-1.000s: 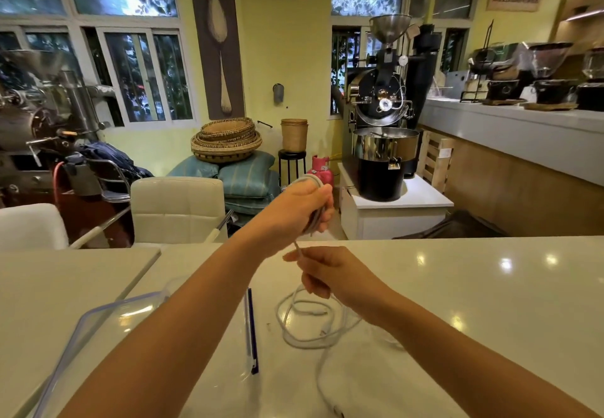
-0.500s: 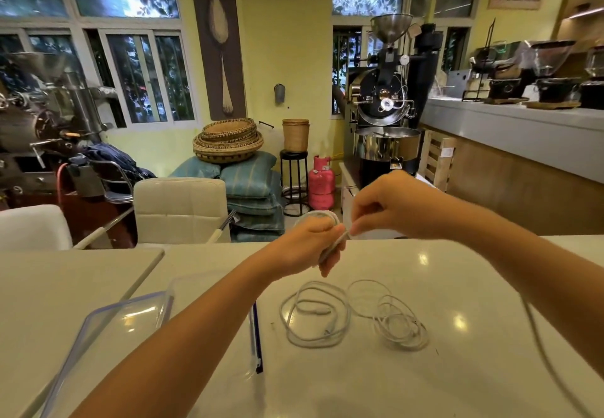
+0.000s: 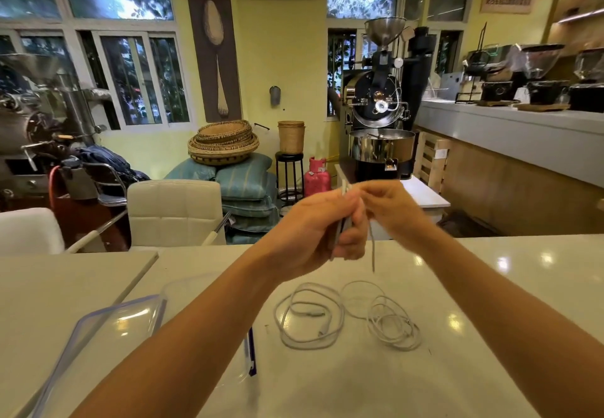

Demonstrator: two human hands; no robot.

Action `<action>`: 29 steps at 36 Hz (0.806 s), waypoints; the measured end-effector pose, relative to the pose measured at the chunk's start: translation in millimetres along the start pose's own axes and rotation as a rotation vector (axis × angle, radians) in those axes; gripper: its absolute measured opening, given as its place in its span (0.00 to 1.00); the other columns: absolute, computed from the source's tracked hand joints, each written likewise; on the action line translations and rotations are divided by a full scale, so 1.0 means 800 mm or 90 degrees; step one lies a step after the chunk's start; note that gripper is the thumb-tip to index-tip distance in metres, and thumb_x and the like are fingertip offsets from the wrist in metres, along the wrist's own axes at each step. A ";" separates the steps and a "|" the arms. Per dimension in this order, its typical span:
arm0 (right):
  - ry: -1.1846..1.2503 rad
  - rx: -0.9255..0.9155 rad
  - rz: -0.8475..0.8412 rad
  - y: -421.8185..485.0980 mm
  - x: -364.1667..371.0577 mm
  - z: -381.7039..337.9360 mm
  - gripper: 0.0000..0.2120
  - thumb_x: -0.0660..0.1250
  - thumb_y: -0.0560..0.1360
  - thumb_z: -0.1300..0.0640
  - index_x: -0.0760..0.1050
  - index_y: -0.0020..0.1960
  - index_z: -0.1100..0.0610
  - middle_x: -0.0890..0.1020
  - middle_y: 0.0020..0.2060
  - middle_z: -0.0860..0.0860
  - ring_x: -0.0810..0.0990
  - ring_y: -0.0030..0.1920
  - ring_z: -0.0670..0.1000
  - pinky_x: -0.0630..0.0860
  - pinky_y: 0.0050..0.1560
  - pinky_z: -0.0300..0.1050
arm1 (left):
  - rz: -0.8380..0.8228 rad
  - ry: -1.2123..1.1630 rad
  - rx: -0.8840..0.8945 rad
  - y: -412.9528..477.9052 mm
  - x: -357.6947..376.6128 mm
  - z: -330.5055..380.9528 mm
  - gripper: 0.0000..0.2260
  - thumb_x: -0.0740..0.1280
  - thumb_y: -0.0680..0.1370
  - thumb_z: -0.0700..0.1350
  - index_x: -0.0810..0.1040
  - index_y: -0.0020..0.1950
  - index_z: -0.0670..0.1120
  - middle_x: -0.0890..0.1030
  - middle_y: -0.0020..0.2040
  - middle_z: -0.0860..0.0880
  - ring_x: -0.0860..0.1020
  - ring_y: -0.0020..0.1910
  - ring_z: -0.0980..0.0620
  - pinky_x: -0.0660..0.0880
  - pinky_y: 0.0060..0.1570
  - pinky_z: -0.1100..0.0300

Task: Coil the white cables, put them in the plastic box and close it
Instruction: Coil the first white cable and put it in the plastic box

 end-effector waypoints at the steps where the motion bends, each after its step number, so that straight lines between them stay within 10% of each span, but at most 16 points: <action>1: 0.054 0.027 -0.006 -0.003 0.011 0.012 0.14 0.63 0.72 0.61 0.79 0.31 0.50 0.79 0.26 0.51 0.76 0.29 0.49 0.72 0.32 0.36 | 0.016 0.005 0.012 0.003 -0.001 0.004 0.16 0.54 0.76 0.47 0.73 0.30 0.46 0.70 0.23 0.52 0.68 0.21 0.56 0.68 0.26 0.66; 10: 0.234 0.275 -0.059 -0.047 0.109 0.067 0.13 0.57 0.78 0.59 0.72 0.36 0.55 0.70 0.27 0.49 0.64 0.20 0.41 0.60 0.21 0.32 | 0.201 0.336 -0.012 0.020 -0.042 0.008 0.16 0.52 0.81 0.44 0.67 0.34 0.44 0.69 0.26 0.50 0.67 0.23 0.57 0.67 0.27 0.69; 20: -0.304 0.165 -0.164 -0.048 0.072 0.017 0.12 0.59 0.77 0.58 0.79 0.52 0.61 0.71 0.26 0.46 0.69 0.21 0.37 0.65 0.24 0.25 | 0.214 0.770 -0.151 0.008 -0.082 -0.006 0.15 0.53 0.81 0.46 0.63 0.33 0.49 0.69 0.32 0.50 0.67 0.31 0.53 0.67 0.40 0.57; 29: -0.499 0.069 -0.214 -0.027 0.021 -0.038 0.08 0.62 0.75 0.56 0.78 0.41 0.55 0.72 0.26 0.45 0.70 0.25 0.41 0.68 0.28 0.26 | 0.090 0.499 -0.156 -0.004 -0.062 -0.028 0.18 0.49 0.81 0.47 0.68 0.37 0.40 0.67 0.28 0.46 0.67 0.22 0.59 0.67 0.27 0.67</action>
Point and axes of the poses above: each hand's wrist, its own y-axis towards the middle knuckle, its own x-axis out of the palm, z = x × y, the point moved 7 cm from there along y, towards the middle knuckle
